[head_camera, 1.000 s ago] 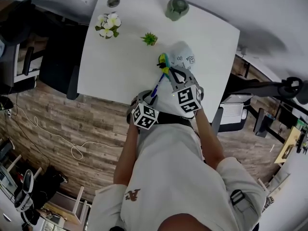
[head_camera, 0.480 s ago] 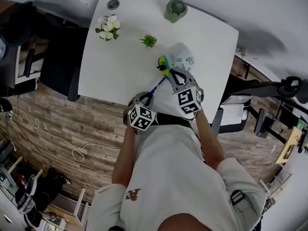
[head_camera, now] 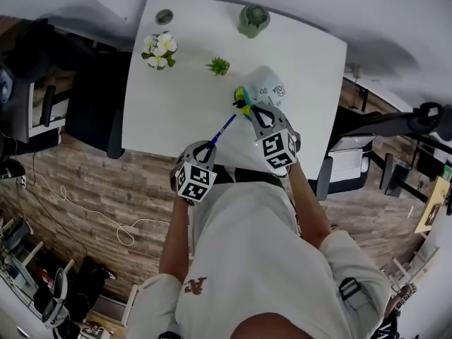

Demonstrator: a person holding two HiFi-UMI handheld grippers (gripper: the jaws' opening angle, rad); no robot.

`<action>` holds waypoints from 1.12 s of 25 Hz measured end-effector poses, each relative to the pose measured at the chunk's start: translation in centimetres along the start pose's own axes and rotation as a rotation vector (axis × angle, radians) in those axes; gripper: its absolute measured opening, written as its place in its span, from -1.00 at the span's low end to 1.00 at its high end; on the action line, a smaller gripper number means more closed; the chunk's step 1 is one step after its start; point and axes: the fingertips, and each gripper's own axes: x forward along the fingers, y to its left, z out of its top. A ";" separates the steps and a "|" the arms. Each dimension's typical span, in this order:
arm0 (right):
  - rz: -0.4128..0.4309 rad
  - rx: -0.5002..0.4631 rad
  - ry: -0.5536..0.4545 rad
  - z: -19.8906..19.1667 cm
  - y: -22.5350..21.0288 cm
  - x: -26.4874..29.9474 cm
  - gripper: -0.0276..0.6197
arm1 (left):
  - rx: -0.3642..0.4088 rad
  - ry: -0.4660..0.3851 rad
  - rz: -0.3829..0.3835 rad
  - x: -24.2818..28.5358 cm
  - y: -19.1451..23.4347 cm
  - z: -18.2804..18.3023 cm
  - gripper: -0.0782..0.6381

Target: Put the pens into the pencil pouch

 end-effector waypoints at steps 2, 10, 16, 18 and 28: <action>-0.009 0.004 0.006 0.0 0.1 -0.1 -0.87 | 0.016 -0.010 -0.011 -0.2 0.5 0.7 -0.64; -0.058 0.010 0.012 0.4 -0.3 -0.6 -0.87 | 0.118 -0.009 -0.095 1.4 1.5 4.3 -0.64; -0.084 0.021 0.018 0.5 -0.4 -0.9 -0.87 | 0.164 0.021 -0.156 3.4 1.9 6.4 -0.64; -0.088 0.022 0.019 0.5 -0.4 -0.9 -0.87 | 0.175 0.025 -0.175 4.1 1.8 7.1 -0.64; -0.096 0.036 0.018 0.7 -0.3 -0.7 -0.87 | 0.215 0.026 -0.259 7.7 0.7 10.8 -0.64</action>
